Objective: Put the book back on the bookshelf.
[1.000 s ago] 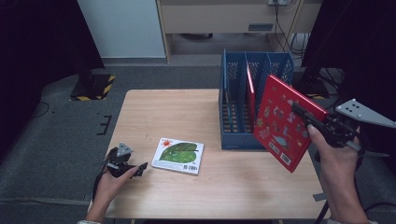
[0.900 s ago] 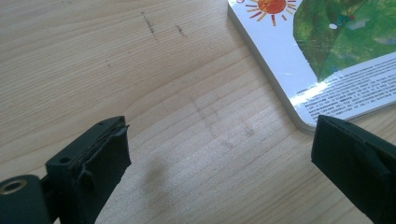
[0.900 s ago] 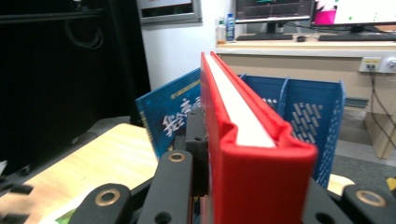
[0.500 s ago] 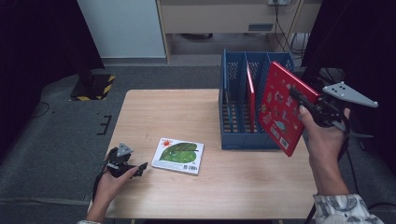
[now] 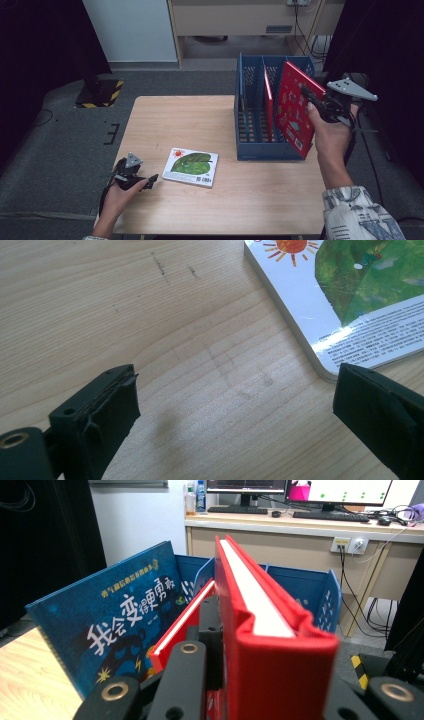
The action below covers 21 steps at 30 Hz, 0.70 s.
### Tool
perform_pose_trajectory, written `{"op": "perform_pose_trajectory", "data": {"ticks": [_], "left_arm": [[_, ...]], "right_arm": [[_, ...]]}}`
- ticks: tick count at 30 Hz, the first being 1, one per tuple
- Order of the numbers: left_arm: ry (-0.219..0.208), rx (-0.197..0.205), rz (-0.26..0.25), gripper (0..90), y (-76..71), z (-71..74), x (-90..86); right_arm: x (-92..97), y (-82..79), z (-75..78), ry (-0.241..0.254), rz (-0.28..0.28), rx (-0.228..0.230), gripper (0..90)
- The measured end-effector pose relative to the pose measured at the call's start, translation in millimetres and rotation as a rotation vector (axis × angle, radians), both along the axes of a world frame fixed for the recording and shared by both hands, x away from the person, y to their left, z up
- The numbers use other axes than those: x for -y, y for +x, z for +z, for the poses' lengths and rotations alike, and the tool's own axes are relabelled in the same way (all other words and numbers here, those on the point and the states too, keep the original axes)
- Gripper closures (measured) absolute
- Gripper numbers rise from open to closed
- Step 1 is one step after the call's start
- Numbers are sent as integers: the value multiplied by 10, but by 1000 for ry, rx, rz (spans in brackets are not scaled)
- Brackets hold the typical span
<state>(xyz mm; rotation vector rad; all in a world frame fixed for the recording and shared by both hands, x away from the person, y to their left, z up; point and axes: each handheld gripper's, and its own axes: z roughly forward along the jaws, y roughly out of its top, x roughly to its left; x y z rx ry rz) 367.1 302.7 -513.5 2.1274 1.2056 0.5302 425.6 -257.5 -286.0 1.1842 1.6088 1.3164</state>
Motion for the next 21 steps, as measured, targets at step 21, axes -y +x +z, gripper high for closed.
{"op": "perform_pose_trajectory", "data": {"ticks": [21], "left_arm": [[-1,0,-1,37,3,1,-6]], "right_arm": [[-136,419,-71,14,-44,-13,798]]}}
